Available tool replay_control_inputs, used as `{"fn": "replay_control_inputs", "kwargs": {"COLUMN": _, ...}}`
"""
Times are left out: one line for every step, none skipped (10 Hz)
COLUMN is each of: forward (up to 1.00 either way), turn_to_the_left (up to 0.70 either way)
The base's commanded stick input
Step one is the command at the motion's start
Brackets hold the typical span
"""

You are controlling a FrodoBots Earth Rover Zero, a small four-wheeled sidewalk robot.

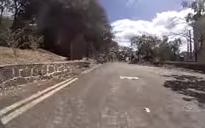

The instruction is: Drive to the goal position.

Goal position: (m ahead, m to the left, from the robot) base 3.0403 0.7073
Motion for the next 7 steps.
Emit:
{"fn": "replay_control_inputs", "kwargs": {"forward": 0.85, "turn_to_the_left": 0.01}}
{"fn": "replay_control_inputs", "kwargs": {"forward": 0.85, "turn_to_the_left": 0.01}}
{"fn": "replay_control_inputs", "kwargs": {"forward": 0.85, "turn_to_the_left": 0.01}}
{"fn": "replay_control_inputs", "kwargs": {"forward": 0.85, "turn_to_the_left": 0.01}}
{"fn": "replay_control_inputs", "kwargs": {"forward": 0.85, "turn_to_the_left": 0.01}}
{"fn": "replay_control_inputs", "kwargs": {"forward": 0.85, "turn_to_the_left": 0.01}}
{"fn": "replay_control_inputs", "kwargs": {"forward": 0.85, "turn_to_the_left": 0.01}}
